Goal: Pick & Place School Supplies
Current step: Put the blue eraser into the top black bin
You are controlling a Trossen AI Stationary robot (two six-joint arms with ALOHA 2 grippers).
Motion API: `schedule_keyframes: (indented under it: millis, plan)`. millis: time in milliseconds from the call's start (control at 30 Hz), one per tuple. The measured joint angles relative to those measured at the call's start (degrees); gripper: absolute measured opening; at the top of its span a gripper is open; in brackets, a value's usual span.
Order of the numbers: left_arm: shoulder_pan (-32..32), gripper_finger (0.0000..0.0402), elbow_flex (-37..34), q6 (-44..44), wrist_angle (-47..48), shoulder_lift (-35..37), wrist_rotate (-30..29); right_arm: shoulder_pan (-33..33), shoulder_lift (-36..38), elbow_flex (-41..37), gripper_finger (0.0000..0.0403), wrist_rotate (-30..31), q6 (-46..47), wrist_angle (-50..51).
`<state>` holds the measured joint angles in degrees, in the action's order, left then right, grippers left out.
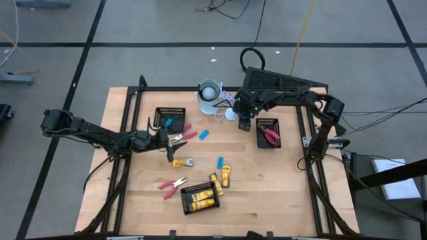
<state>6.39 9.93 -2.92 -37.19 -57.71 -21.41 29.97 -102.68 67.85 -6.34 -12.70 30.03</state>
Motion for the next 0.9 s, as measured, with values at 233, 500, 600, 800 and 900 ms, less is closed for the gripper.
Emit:
schedule_keyframes:
  millis: [233, 500, 600, 800, 900]
  plan:
    - [0.0, 0.0243, 0.0, 0.04, 0.02, 0.0, 0.17, 0.21, -3.61, 0.28, 0.023, -1.22, 1.19, -0.71]
    - [0.0, 0.0243, 0.0, 0.02, 0.07, -0.01, 0.42, -0.39, -4.52, 0.17, 0.0191, 5.65, -0.05, 0.24]
    - [0.0, 0.0243, 0.0, 0.1, 0.07, -0.01, 0.46, -0.86, -4.58, 0.13, 0.0188, 7.85, -1.06, 0.82]
    - [0.02, 0.0243, 0.0, 0.39, 0.13, 0.0, 0.52, -1.52, -5.61, 0.09, 0.0185, 12.21, -2.35, 0.94]
    - [0.0, 0.0243, 0.0, 0.42, 0.15, 0.0, 0.57, -1.66, -6.32, 0.08, 0.0149, 12.13, -3.58, 1.36]
